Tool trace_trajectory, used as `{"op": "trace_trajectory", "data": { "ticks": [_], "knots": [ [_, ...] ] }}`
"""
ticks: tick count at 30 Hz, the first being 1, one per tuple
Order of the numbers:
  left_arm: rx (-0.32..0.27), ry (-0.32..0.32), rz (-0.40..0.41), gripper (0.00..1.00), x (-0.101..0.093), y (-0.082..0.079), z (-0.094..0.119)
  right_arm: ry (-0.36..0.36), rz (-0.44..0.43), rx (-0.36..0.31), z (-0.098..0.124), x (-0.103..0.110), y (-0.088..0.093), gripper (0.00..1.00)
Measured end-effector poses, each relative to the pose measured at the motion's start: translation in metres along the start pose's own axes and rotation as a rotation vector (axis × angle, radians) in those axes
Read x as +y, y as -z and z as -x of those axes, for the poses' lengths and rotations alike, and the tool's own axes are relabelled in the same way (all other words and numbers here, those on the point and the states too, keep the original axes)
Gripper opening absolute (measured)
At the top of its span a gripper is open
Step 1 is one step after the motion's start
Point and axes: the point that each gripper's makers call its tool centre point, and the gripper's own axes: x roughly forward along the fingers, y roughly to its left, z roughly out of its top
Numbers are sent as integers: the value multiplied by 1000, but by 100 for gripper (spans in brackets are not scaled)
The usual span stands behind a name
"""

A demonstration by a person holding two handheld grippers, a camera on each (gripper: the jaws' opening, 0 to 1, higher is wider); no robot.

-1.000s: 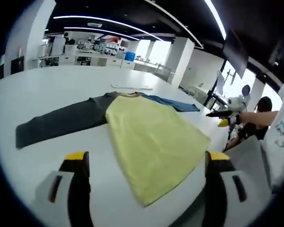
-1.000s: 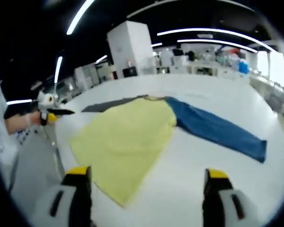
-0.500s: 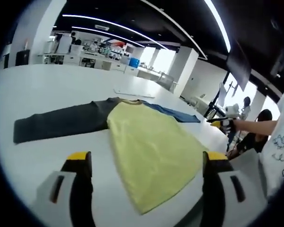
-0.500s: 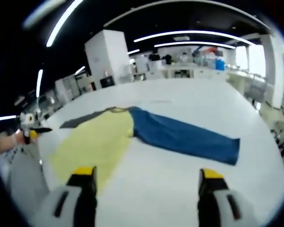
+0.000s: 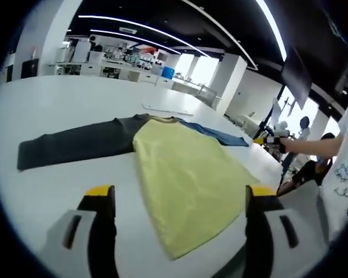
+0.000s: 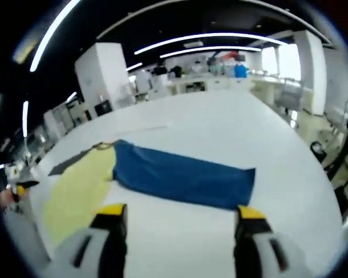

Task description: Fold the garment on the visible template until the final outline fits inside the template.

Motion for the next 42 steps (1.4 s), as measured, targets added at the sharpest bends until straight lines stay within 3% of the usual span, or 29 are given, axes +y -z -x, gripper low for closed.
{"op": "trace_trajectory", "data": {
  "ticks": [5, 15, 18, 22, 32, 34, 37, 39, 42],
  "knots": [
    [10, 0, 3, 88, -1, 3, -2, 102, -48, 23, -11, -38, 5, 57],
    [28, -10, 11, 86, -2, 4, -6, 145, -103, 43, -27, -54, 4, 50],
    [15, -2, 5, 85, -7, -2, -4, 194, -88, 45, -29, -60, 3, 48],
    [18, 0, -1, 84, -10, -2, -5, 229, -106, 85, -32, -65, 11, 38],
    [17, 8, 21, 83, -16, 0, -7, 288, -51, 113, -34, -71, 15, 19],
    [17, 9, 21, 83, -17, 0, -8, 280, -40, 108, -34, -67, 14, 15],
    [22, 9, 21, 83, -18, 2, -10, 292, 47, 132, -34, -73, 15, 7],
    [26, 9, 25, 83, -18, 4, -10, 275, 33, 128, -35, -67, 15, 0],
    [26, 9, 33, 83, -17, 6, -11, 271, 39, 131, -37, -67, 13, 0]
  ]
}}
